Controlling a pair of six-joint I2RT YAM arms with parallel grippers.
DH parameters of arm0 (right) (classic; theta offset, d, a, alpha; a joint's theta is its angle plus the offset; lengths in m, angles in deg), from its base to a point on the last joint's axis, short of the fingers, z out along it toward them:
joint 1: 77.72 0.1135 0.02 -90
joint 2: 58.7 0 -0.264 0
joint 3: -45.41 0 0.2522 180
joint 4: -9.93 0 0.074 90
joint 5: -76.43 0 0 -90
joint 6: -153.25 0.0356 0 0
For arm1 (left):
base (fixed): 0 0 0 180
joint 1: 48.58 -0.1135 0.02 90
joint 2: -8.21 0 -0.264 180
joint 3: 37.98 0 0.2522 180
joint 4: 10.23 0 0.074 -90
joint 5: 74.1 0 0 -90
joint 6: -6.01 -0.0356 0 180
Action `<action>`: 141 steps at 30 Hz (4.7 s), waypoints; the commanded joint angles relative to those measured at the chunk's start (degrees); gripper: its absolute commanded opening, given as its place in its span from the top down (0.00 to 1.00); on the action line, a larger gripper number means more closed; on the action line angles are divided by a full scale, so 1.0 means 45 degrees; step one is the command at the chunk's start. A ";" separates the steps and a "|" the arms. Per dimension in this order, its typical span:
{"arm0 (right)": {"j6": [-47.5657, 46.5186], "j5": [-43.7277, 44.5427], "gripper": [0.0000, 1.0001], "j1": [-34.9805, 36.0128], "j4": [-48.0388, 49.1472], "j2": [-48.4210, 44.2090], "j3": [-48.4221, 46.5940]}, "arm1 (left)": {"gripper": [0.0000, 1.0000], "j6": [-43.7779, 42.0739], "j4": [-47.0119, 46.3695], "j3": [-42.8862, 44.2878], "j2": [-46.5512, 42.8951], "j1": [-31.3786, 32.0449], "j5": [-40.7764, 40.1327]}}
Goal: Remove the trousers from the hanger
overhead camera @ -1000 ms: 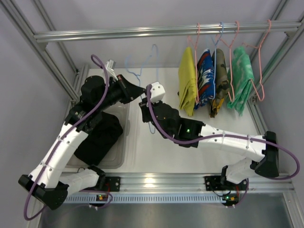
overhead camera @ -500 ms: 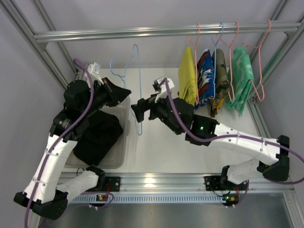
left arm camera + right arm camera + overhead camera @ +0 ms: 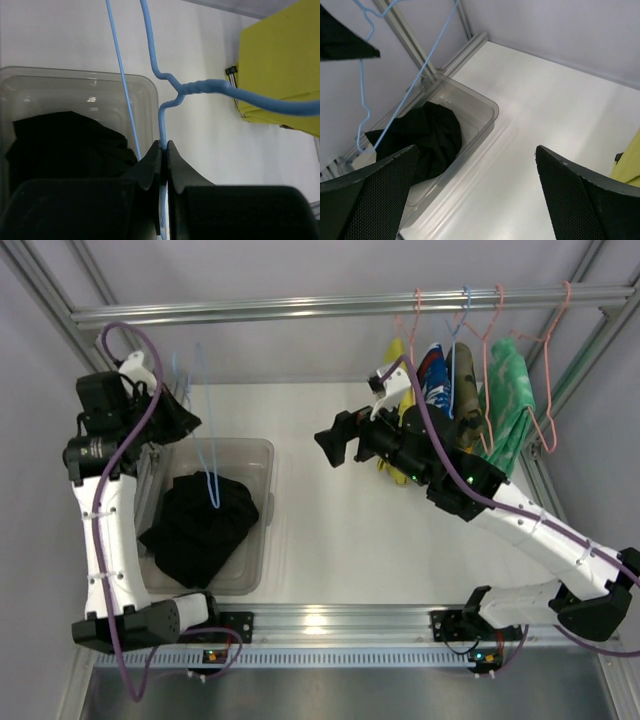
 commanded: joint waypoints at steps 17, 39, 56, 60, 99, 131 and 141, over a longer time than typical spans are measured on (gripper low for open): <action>0.0092 -0.2073 0.00 -0.1175 -0.0144 -0.1441 0.0667 | 1.00 -0.2540 0.2318 0.7397 0.4804 -0.5256 0.3026; 0.0678 -0.3284 0.01 -0.2347 -0.0007 -0.2067 0.1840 | 0.95 -0.0274 -0.0574 0.8335 0.6622 -0.5178 0.1814; 0.0874 -0.3519 0.01 -0.2542 -0.0104 -0.1774 0.1762 | 0.83 -0.0098 -0.1063 0.8140 0.6974 -0.4455 0.0583; 0.0874 -0.3499 0.00 -0.2542 -0.0104 -0.1774 0.1782 | 0.88 -0.0312 -0.1023 0.7887 0.6720 -0.4475 0.0740; 0.0579 -0.2598 0.01 -0.4491 -0.1430 -0.5289 0.2329 | 0.01 -0.6658 -0.1145 -0.0475 -0.3906 -0.4494 0.5755; -0.0337 -0.3909 0.01 -0.8655 -0.3209 -0.6246 0.1939 | 0.14 0.6170 -1.6258 -0.1141 0.5329 1.0721 -0.0489; -0.0006 -0.4436 0.00 -0.9417 -0.3542 -0.6423 0.2309 | 0.20 0.6679 -1.7683 0.1498 0.8476 1.0760 -0.0509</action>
